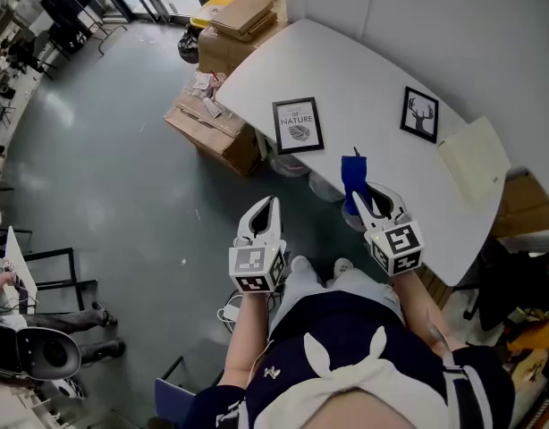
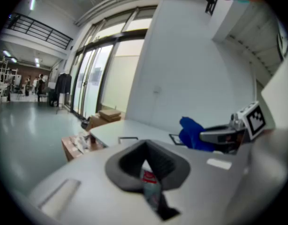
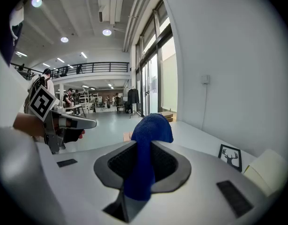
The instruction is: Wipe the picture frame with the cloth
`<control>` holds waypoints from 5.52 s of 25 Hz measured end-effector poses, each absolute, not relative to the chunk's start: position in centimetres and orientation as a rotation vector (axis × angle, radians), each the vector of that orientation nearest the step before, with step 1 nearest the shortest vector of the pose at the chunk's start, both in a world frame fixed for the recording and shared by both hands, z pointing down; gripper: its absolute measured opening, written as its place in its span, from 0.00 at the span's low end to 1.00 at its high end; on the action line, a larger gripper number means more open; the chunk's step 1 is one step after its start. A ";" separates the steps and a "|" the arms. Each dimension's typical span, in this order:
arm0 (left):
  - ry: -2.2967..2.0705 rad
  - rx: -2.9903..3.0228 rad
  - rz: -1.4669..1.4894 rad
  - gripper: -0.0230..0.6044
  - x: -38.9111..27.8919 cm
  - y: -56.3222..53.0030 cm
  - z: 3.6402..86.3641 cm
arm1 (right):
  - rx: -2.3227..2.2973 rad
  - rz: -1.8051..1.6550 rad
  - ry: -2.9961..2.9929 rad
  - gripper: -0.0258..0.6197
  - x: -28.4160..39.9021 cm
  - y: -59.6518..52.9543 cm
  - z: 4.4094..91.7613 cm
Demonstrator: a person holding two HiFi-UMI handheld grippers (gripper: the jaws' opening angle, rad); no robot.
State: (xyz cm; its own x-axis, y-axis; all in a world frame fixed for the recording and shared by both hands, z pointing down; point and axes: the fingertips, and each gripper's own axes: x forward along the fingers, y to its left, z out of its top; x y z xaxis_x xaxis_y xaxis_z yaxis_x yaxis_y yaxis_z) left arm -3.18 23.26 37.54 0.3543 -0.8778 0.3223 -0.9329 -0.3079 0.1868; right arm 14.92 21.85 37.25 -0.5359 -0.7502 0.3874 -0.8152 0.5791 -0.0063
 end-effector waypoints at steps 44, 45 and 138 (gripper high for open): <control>-1.398 2.210 0.467 0.04 -5.6 8.9 47.7 | 0.738 0.005 -2.572 0.17 4.2 2.2 40.9; -1.394 2.204 0.473 0.04 -5.6 8.6 48.1 | 0.723 0.016 -2.571 0.17 3.8 1.9 41.5; -1.141 2.058 0.806 0.04 -3.0 2.7 59.4 | 0.556 0.317 -2.191 0.17 -4.2 -8.2 58.8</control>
